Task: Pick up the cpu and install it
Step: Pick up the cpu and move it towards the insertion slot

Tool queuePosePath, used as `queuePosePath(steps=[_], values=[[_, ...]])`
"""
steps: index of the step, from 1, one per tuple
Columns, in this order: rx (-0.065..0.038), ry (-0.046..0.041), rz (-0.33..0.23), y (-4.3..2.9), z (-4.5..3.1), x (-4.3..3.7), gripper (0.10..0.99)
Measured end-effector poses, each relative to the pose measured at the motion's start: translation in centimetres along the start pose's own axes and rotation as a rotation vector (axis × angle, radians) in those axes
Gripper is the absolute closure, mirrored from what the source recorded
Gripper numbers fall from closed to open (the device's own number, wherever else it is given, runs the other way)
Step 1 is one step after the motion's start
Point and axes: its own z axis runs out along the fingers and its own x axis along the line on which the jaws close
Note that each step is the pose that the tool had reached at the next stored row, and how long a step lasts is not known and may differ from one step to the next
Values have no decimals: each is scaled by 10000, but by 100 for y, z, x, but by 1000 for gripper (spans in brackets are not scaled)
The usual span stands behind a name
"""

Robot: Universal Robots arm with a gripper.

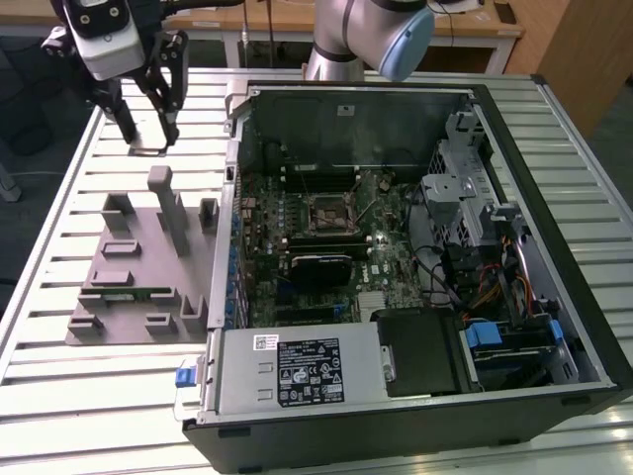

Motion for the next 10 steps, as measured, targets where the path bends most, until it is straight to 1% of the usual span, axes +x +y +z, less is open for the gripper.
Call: queuePosePath(steps=[10], values=[[1,5,0,16,8,-211,545]])
